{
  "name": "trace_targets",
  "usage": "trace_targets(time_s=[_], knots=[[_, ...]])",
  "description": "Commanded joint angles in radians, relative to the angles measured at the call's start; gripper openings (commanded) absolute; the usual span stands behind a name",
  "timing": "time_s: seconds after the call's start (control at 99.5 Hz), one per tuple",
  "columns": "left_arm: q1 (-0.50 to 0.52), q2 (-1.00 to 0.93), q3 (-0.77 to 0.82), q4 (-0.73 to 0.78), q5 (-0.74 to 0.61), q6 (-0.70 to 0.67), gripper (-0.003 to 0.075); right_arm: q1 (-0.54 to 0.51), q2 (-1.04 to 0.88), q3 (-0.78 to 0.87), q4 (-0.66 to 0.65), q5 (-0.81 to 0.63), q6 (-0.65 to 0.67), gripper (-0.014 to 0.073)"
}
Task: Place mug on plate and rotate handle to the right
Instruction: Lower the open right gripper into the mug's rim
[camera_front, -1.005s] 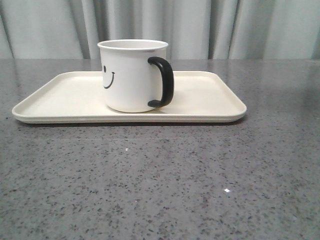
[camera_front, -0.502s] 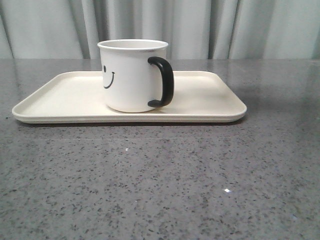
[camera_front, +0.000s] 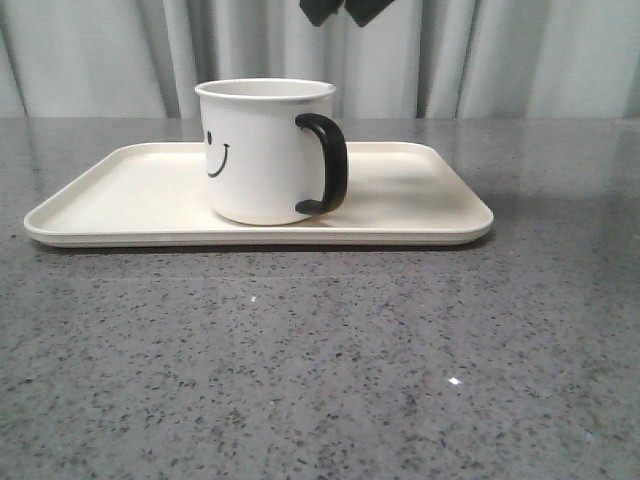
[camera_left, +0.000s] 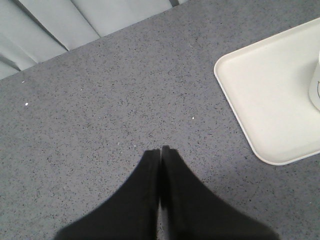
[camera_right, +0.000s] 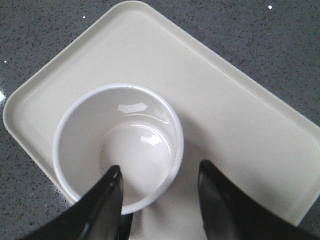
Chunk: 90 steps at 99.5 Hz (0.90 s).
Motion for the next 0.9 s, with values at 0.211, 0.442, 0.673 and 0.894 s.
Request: trace_targets(time_s=[0.211, 0.442, 0.673, 0.894], knots=[[0.0, -0.004, -0.021, 0.018, -0.013, -0.013, -0.002, 0.0, 0.003, -0.033, 0.025, -0.076, -0.01, 0.0371], [0.0, -0.004, -0.021, 0.018, -0.013, -0.013, -0.002, 0.0, 0.045, -0.033, 0.027, -0.07, -0.01, 0.0371], [0.0, -0.004, -0.021, 0.018, -0.013, -0.013, -0.002, 0.0, 0.07, -0.032, 0.027, -0.064, -0.01, 0.0371], [0.0, -0.004, -0.021, 0.018, -0.013, -0.013, -0.002, 0.0, 0.117, -0.032, 0.031, -0.029, -0.009, 0.0371]])
